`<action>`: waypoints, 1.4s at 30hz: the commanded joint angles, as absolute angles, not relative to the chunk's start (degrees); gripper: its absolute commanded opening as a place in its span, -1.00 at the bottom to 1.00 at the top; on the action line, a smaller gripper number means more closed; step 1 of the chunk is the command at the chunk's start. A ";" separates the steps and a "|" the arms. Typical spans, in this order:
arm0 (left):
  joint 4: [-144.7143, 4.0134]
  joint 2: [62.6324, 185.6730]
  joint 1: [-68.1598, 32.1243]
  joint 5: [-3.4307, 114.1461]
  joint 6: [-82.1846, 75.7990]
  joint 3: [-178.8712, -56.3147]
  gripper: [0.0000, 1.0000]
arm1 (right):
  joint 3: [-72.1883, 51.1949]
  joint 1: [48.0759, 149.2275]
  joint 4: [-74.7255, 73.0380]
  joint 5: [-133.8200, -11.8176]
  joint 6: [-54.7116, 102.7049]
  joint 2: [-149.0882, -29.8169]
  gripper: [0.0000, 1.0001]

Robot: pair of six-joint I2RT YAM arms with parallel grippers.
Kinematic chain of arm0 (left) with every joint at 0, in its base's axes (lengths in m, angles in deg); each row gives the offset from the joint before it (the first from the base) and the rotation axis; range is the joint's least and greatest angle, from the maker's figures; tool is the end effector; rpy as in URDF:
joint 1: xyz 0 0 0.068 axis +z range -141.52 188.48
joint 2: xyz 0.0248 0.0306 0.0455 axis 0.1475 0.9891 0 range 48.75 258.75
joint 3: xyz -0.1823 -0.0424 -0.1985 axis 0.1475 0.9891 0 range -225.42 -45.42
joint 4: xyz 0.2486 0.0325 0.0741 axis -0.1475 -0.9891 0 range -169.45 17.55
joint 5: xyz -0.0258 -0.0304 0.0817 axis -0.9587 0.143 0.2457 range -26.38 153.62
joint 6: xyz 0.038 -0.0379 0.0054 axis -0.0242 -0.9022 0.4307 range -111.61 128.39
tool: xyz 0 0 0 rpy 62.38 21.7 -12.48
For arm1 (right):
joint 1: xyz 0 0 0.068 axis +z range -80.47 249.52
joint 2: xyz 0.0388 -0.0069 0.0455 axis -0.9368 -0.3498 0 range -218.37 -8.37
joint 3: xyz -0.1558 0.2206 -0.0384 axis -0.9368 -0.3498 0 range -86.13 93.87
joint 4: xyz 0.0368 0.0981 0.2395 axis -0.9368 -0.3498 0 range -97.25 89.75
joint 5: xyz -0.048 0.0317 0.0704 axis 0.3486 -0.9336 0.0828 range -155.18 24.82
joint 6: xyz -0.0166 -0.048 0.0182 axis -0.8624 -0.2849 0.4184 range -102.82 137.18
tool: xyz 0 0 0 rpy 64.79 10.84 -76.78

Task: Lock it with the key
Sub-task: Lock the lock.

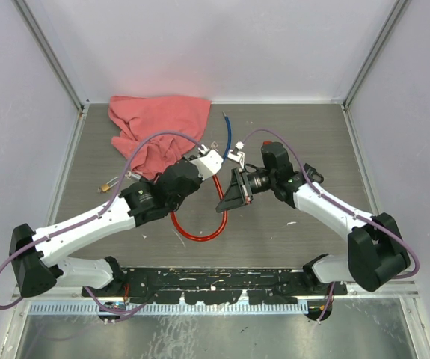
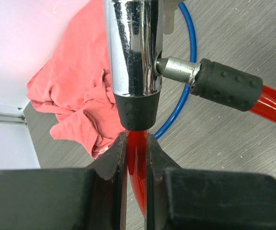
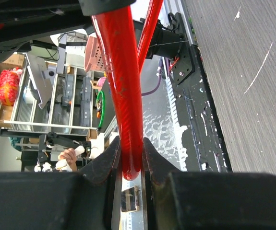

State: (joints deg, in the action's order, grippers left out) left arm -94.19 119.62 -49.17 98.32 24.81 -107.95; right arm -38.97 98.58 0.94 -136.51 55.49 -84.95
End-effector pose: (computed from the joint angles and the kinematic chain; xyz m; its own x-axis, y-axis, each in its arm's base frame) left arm 0.1637 -0.2205 0.3349 -0.1355 0.6482 -0.7493 0.4892 0.7014 0.5184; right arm 0.2257 0.1640 0.2617 -0.8731 -0.2581 -0.4135 -0.4382 0.0439 0.8978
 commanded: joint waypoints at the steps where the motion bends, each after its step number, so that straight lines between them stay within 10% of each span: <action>1: -94.76 117.91 -50.16 97.42 29.05 -107.48 -1.00 | -35.14 98.70 7.23 -141.87 59.41 -81.27 -0.98; 27: -96.98 116.06 -50.64 91.73 32.49 -105.97 -1.00 | -33.28 96.24 8.04 -141.32 59.58 -82.90 -0.98; 42: -99.84 114.83 -50.93 82.63 30.55 -108.19 -0.93 | -29.15 96.31 -17.36 -131.07 5.43 -85.10 -0.98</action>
State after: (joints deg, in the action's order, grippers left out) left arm -96.66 115.03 -49.65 91.24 29.77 -105.98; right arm -32.55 96.33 -18.68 -131.66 20.10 -85.67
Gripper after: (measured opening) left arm 0.119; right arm 0.218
